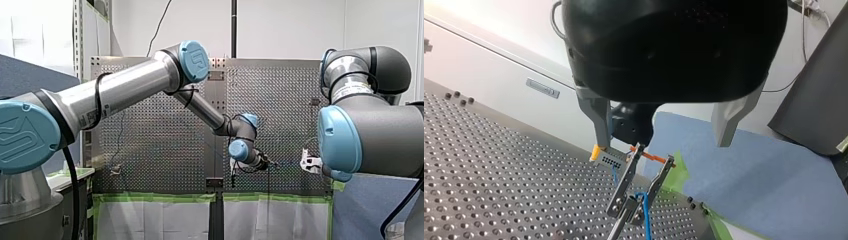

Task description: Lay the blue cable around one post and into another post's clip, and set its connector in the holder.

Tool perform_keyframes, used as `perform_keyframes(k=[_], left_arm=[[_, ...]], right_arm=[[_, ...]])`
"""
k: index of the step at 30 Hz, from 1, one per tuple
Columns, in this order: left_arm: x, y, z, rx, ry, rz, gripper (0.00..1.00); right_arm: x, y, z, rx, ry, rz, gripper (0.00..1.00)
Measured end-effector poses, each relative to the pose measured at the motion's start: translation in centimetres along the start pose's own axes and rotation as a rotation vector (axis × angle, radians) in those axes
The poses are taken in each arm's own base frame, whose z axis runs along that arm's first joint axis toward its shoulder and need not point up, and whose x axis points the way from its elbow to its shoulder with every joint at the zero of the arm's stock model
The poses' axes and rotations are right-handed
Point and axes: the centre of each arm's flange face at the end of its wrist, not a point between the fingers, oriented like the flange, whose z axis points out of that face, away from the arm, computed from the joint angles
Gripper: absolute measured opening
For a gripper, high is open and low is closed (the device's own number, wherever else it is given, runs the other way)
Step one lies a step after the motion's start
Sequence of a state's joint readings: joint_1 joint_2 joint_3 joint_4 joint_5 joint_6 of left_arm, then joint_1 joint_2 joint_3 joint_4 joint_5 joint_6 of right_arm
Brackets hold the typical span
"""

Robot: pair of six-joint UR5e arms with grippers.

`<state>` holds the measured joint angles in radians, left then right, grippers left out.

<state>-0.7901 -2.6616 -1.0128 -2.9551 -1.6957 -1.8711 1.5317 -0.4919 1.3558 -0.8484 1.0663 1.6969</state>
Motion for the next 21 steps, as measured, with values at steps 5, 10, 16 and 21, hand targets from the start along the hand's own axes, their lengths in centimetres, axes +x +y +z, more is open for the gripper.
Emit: perform_keyframes(k=[5,10,16,21], left_arm=[[0.05,-0.11,-0.04,-0.002,-0.002,-0.001,1.0],[0.05,-0.13,-0.06,-0.005,-0.003,-0.001,1.0],[0.07,-0.12,-0.08,-0.007,-0.002,-0.001,1.0],[0.15,-0.08,-0.11,-0.009,0.0,0.0,1.0]], right_arm=[[-0.02,-0.1,0.02,0.001,-0.001,0.0,0.0],[-0.05,-0.17,0.02,0.002,-0.003,0.001,0.0],[-0.07,-0.22,0.02,0.003,-0.003,0.002,0.0],[-0.06,-0.25,0.03,0.003,-0.004,0.002,0.0]])
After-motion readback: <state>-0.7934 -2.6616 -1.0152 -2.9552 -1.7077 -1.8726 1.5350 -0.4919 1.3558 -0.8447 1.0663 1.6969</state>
